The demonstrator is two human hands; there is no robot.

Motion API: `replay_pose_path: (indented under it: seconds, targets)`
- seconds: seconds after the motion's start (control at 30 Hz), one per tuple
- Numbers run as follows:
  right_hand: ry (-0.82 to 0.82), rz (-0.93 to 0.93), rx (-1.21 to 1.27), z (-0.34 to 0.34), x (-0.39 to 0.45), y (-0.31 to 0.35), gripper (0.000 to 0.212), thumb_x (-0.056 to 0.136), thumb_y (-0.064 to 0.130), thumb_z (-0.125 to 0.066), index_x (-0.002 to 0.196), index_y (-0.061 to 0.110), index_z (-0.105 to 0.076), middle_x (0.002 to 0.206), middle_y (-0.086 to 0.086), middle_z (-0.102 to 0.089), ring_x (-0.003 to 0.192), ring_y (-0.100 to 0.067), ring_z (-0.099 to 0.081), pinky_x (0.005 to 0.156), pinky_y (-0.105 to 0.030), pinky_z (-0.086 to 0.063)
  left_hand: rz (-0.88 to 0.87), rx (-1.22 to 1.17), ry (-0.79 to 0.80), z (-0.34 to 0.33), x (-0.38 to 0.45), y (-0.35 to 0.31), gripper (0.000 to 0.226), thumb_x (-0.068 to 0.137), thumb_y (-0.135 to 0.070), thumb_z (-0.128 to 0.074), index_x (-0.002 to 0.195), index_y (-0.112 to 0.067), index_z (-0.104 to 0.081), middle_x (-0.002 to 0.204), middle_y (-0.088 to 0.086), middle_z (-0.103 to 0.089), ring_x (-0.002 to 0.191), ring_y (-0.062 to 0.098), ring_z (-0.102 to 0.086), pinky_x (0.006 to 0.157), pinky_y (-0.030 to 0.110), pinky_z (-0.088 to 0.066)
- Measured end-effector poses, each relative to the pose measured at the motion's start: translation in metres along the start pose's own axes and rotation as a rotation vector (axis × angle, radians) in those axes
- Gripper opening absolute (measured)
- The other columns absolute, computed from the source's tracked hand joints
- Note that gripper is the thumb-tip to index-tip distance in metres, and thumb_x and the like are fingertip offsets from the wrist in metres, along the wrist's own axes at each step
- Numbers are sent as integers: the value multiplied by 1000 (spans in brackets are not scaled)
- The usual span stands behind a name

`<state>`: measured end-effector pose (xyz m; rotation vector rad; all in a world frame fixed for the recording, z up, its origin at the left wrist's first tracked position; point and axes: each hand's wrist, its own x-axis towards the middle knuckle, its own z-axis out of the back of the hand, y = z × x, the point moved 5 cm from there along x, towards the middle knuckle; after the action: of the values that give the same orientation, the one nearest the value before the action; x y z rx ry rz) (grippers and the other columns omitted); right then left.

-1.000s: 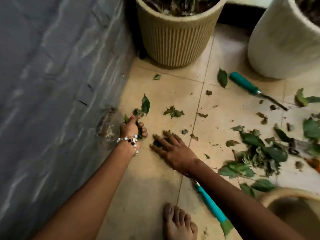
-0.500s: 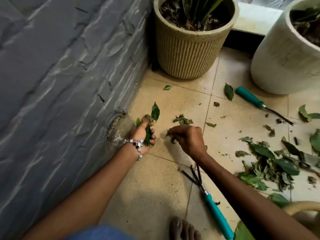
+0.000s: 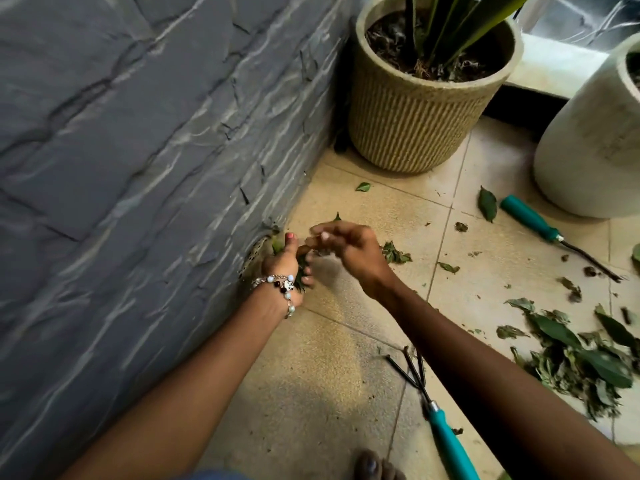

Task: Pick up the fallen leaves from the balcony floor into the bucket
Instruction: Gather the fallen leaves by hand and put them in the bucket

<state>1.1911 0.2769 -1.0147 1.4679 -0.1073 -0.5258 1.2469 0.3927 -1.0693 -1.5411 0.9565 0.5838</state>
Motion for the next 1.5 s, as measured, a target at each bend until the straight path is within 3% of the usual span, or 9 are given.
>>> replay_pose_path:
  seconds: [0.07, 0.27, 0.43, 0.63, 0.73, 0.9, 1.1, 1.3, 1.5]
  targets:
    - [-185, 85, -377, 14, 20, -3, 22, 93, 9, -60, 114, 9, -67, 114, -11, -68, 92, -12, -66, 83, -28, -53, 8, -9, -2, 6, -1, -2, 43, 96, -50, -48, 70, -16, -50, 48, -5, -44, 34, 7, -35, 34, 12, -25]
    - [188, 103, -1227, -22, 31, -48, 52, 101, 40, -41, 150, 25, -32, 160, -14, -17, 144, -44, -13, 116, -50, -23, 19, -9, -41, 11, -5, -4, 48, 99, -49, -42, 63, -18, -38, 46, -3, -39, 32, 9, -33, 37, 11, -23]
    - [64, 367, -1128, -21, 23, -40, 28, 96, 8, -51, 120, 5, -66, 123, -15, -63, 116, -27, -54, 93, -35, -48, 37, -22, -55, 8, 4, -5, 42, 99, -50, -43, 75, -16, -40, 48, 2, -47, 33, 14, -44, 36, 13, -33]
    - [-214, 82, -160, -2, 21, -9, 16, 82, 4, -73, 97, 7, -76, 89, -6, -76, 72, -4, -68, 69, -15, -54, 21, -53, -97, -20, 13, -9, 36, 100, -44, -46, 97, -10, -58, 78, 9, -66, 60, 23, -63, 51, 31, -54]
    - [-143, 284, -384, -19, 8, 9, 26, 90, 6, -60, 112, 14, -73, 108, -4, -73, 96, -1, -64, 84, -5, -43, 6, -142, -90, -34, 19, -16, 39, 102, -40, -42, 117, -9, -60, 95, 12, -66, 68, 19, -57, 48, 24, -48]
    - [136, 267, -486, -3, 21, -6, 41, 97, 31, -38, 135, 33, -53, 145, 8, -44, 146, -7, -20, 115, -54, -18, 26, -263, -60, -43, 30, -23, 51, 93, -53, -53, 111, -6, -58, 103, 10, -67, 77, 24, -66, 43, 27, -53]
    - [32, 183, -119, 44, 51, 12, 27, 99, 16, -51, 123, 18, -63, 109, -1, -72, 110, -9, -63, 99, -40, -49, -23, -120, -136, -34, 41, -22, 53, 73, -44, -81, 101, -8, -54, 81, 8, -64, 57, 19, -61, 51, 28, -53]
    - [-34, 66, -1032, 83, 138, -37, 43, 97, 23, -52, 139, 20, -49, 144, -17, -43, 127, -33, -46, 105, -39, -43, -21, -118, -55, -37, 34, -25, 9, 92, -9, -64, 91, -7, -56, 63, 5, -48, 36, 12, -42, 39, 16, -37]
    - [-205, 17, -826, 81, 163, -46, 28, 98, 11, -41, 114, 5, -64, 111, -10, -62, 98, -23, -59, 67, -3, -38, 6, -125, -49, -31, 41, -33, 19, 93, -6, -61, 75, -7, -56, 58, 6, -49, 35, 13, -43, 39, 17, -37]
